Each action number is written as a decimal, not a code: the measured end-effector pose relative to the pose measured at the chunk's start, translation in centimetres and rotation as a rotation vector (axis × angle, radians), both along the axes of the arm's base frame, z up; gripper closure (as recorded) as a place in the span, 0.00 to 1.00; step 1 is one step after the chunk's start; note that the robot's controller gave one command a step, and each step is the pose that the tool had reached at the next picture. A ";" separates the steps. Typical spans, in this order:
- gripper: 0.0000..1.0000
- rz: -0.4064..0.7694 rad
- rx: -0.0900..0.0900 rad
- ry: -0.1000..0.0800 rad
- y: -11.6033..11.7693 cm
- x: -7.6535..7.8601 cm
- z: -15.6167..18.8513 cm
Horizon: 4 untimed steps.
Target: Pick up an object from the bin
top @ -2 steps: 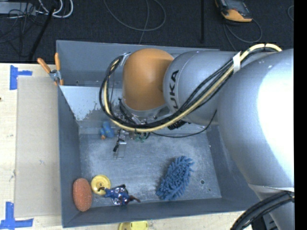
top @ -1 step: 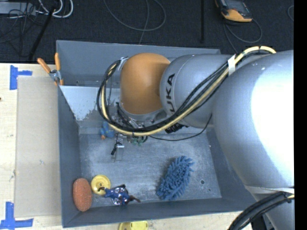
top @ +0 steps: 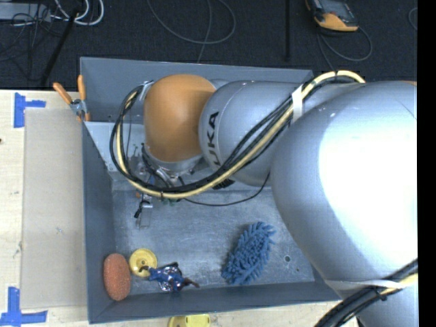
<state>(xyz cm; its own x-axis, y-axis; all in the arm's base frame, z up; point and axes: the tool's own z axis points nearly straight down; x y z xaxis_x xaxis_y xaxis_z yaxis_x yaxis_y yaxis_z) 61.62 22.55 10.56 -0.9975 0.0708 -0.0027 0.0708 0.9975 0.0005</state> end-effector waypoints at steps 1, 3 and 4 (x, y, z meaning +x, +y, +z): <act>0.00 0.112 -0.001 0.009 1.3 -0.3 3.1; 0.00 0.139 0.001 -0.001 1.6 -3.5 2.5; 0.00 0.363 -0.002 0.004 1.7 -7.3 0.3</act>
Offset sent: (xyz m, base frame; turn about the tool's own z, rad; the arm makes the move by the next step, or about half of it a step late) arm -0.0732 0.0146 0.0698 -0.0703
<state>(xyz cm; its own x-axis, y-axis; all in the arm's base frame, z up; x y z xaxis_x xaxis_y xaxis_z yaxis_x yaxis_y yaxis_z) 54.31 24.24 10.85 -0.9576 -0.2880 0.0014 -0.2880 0.9576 -0.0010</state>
